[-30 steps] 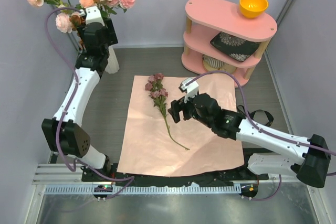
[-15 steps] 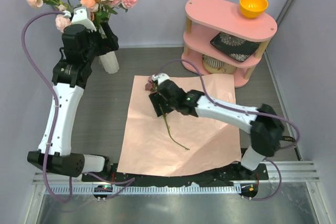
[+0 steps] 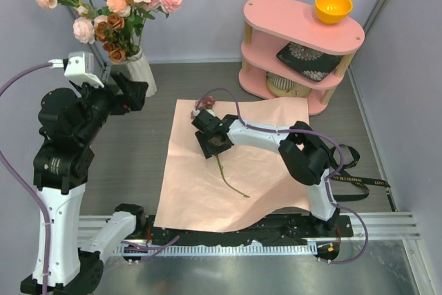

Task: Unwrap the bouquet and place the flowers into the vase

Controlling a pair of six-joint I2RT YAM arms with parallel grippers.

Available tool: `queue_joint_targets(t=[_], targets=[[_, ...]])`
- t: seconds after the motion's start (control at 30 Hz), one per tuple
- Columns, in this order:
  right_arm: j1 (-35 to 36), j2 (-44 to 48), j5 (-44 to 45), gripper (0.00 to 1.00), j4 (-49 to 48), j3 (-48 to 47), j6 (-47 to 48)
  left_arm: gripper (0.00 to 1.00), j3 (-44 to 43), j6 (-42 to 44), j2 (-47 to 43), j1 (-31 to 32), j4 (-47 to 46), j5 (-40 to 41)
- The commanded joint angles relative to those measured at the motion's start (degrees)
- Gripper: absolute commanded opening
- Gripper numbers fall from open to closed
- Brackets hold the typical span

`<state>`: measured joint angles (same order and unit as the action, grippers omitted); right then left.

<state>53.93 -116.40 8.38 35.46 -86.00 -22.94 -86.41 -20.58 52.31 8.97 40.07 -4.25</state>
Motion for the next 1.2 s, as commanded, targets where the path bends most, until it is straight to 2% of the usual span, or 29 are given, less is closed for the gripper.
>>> queue_joint_targets(t=[0.0,0.1,0.13,0.2,0.23,0.33,0.4,0.5,0.6,0.7,0.73,0.77,0.87,1.13,1.17], targets=[[0.21,-0.32,0.05,0.52,-1.8,-2.86,-1.41,0.88,2.12,0.54,0.33,-0.36,2.2,-8.47],[-0.23,-0.06,1.72,0.26,-3.03,-1.9,-1.67,0.86,3.44,-0.16,0.16,-0.36,1.85,-12.78],[-0.32,0.81,2.42,0.15,-3.99,-1.55,-1.67,0.86,4.23,-0.51,-0.02,-0.36,1.59,-13.67],[-0.41,1.96,4.17,0.02,-4.87,-0.5,-1.06,0.86,4.93,-1.83,-0.19,-0.27,0.62,-15.51],[-0.49,3.62,4.62,0.01,-5.49,-0.23,-0.1,0.86,5.46,-2.27,-0.28,-0.27,0.1,-15.87],[-0.49,8.8,6.73,0.01,-9.42,2.75,1.93,0.86,6.51,-3.85,-0.28,-0.27,-1.48,-17.8],[-0.49,17.58,7.52,0.01,-13.9,8.61,3.86,0.86,7.31,-4.82,-0.46,-0.27,-2.71,-19.73],[-0.58,32.42,6.39,0.01,-26.64,19.35,6.15,0.86,9.85,-7.45,-0.55,-0.27,-6.75,-25.62],[-0.67,46.23,3.49,0.01,-43.49,29.63,6.33,0.83,13.71,-12.72,-0.63,-0.36,-14.04,-33.34],[-1.11,56.41,2.87,0.01,-51.95,36.85,5.1,0.78,20.21,-24.21,-0.63,-0.18,-28.95,-42.75],[-1.11,58.28,3.91,0.01,-52.86,38.0,4.84,0.77,23.71,-27.38,-0.46,-0.18,-37.53,-44.16],[-1.28,59.43,4.44,0.01,-53.13,38.62,4.57,0.77,25.31,-33.41,-0.2,0.08,-41.35,-45.48],[-1.64,58.22,5.15,0.01,-47.96,35.22,5.01,0.77,28.84,-37.42,0.68,0.78,-47.81,-45.67],[-2.07,45.75,9.1,0.01,-36.61,26.59,5.01,0.77,27.18,-33.04,0.68,0.96,-41.4,-43.04],[-2.34,44.6,9.72,0.1,-35.82,24.41,4.84,0.77,26.91,-32.6,0.77,0.96,-40.87,-43.03]])
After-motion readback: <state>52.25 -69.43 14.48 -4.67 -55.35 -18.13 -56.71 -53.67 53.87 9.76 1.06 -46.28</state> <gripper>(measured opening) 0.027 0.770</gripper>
